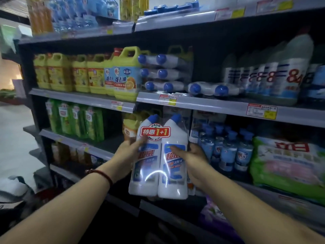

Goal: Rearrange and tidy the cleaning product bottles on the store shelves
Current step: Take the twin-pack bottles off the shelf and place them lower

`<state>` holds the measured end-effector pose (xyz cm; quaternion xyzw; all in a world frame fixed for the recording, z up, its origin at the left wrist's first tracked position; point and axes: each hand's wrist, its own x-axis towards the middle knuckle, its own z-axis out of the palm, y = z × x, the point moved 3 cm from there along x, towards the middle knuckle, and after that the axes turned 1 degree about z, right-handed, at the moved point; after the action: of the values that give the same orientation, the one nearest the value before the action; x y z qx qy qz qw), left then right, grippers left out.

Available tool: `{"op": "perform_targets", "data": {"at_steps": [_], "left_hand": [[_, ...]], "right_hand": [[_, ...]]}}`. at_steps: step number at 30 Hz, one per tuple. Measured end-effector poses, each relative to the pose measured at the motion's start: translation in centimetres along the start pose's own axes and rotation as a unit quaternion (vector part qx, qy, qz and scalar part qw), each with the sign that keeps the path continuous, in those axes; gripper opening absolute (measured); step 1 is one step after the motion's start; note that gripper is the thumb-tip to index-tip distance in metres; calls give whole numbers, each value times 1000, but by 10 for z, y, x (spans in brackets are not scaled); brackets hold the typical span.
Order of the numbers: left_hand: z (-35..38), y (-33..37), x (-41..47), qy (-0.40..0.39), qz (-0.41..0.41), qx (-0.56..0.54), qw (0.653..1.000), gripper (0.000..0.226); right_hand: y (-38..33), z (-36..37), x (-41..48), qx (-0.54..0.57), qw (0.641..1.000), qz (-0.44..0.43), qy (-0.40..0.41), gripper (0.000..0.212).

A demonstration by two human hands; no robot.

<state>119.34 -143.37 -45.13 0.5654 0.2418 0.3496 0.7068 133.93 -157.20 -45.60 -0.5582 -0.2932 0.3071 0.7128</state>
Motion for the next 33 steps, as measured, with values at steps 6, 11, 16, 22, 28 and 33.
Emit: {"op": "perform_targets", "data": {"at_steps": [6, 11, 16, 22, 28, 33], "left_hand": [[0, -47, 32, -51, -2, 38, 998, 40], [10, -46, 80, -59, 28, 30, 997, 30], [12, -38, 131, -41, 50, 28, 998, 23], [10, -30, 187, -39, 66, 28, 997, 28], [0, -47, 211, -81, 136, 50, 986, 33], [-9, -61, 211, -72, 228, 143, 960, 42]], "right_hand": [[13, -10, 40, -41, 997, -38, 46, 28], [0, -9, 89, -103, 993, -18, 48, 29], [-16, 2, 132, -113, 991, -15, 64, 33], [-26, 8, 171, -109, 991, -13, 76, 18], [-6, 6, 191, -116, 990, -14, 81, 21], [32, -4, 185, -200, 972, -89, 87, 46]]}}
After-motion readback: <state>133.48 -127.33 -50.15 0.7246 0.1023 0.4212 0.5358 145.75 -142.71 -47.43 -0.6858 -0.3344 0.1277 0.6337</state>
